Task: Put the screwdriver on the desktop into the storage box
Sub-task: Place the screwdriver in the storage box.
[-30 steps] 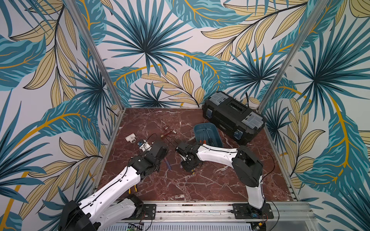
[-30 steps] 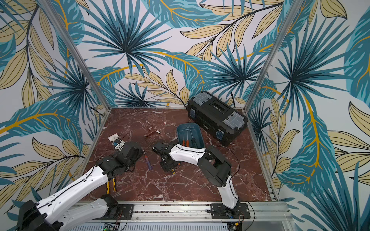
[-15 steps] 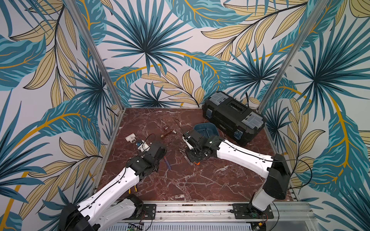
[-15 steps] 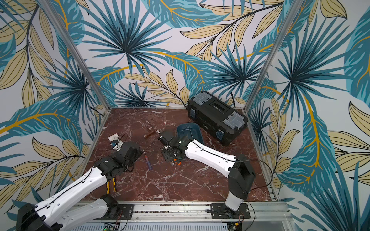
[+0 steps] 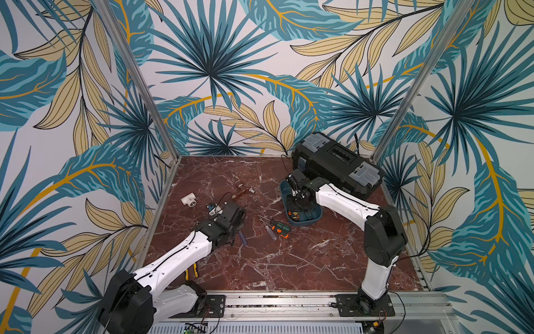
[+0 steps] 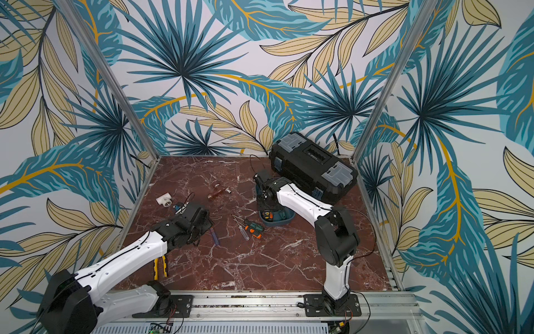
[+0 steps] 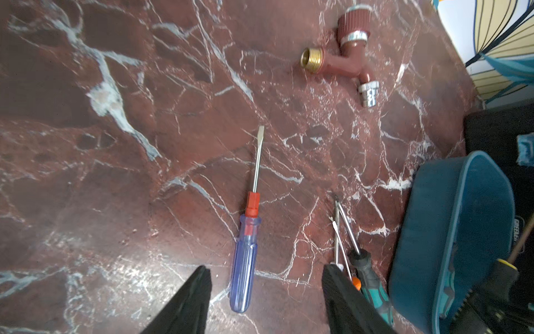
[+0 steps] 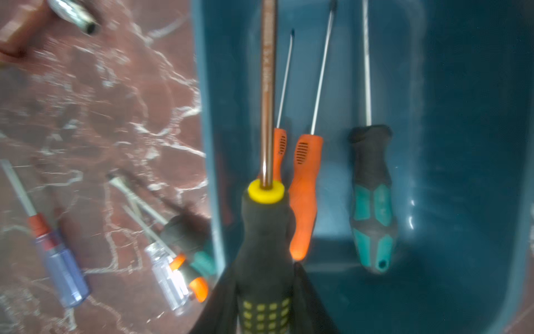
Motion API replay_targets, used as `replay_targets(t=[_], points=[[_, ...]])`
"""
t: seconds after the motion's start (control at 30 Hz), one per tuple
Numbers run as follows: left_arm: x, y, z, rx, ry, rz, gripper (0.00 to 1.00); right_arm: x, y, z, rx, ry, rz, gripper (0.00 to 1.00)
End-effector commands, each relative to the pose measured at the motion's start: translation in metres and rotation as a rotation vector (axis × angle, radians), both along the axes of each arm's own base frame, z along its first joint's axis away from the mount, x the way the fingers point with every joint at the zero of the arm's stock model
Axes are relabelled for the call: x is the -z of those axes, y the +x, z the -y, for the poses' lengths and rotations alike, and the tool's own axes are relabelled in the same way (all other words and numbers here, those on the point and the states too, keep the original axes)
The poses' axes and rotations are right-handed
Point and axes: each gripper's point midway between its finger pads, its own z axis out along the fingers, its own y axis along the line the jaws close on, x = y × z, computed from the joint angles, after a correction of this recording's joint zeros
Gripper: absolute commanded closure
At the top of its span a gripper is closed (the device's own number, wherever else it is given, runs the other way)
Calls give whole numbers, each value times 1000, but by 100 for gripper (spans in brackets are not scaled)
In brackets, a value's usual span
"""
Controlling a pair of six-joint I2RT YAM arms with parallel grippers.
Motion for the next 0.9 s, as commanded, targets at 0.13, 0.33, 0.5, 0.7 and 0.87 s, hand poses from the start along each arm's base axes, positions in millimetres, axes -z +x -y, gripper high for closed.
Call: replay_targets(t=[0.13,0.33,0.5,0.7,0.87], points=[[17,1,18,75,-41,-66,34,3,12,26,-1,-87,-21,94],[23,2,21,82,-30,-98,35,20,7,46,-56,-190,-76,83],[30,1,21,79,-5,-151,35,23,9,49,-81,-235,-97,68],[34,-1,21,75,-4,-172,38,-1,14,34,-90,-147,-60,37],[35,-1,20,70,5,-174,40,-56,18,25,-90,-44,70,36]])
